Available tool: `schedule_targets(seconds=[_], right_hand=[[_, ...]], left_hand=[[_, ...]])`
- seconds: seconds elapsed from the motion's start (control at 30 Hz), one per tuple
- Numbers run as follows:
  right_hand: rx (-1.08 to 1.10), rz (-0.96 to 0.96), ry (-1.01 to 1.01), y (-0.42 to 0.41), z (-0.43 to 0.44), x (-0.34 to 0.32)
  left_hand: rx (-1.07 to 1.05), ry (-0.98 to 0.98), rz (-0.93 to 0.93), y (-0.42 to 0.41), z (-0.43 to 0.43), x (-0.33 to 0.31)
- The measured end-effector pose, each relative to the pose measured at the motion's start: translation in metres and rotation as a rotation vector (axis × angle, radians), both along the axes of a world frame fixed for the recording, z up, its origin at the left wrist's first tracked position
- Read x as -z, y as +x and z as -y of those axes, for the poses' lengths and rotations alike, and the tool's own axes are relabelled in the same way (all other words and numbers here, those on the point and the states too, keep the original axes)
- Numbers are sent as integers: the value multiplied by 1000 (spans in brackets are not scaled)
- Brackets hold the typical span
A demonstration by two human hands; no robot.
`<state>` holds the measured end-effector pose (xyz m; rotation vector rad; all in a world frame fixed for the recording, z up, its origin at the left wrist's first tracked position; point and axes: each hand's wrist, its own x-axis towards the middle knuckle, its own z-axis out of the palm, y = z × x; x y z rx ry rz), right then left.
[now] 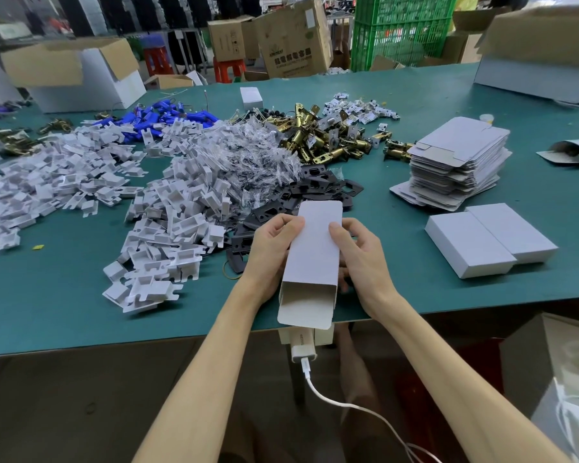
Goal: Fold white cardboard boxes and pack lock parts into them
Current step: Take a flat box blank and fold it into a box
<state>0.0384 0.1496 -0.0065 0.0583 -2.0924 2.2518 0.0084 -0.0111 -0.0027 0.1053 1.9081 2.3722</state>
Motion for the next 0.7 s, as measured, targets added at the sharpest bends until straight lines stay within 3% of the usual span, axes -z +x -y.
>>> schedule_targets(seconds=[0.47, 0.7], right_hand=[[17, -22, -82, 3, -1, -4], [36, -27, -19, 4, 1, -8]], left_hand=[[-9, 19, 26, -1, -3, 1], [-32, 13, -37, -5, -3, 5]])
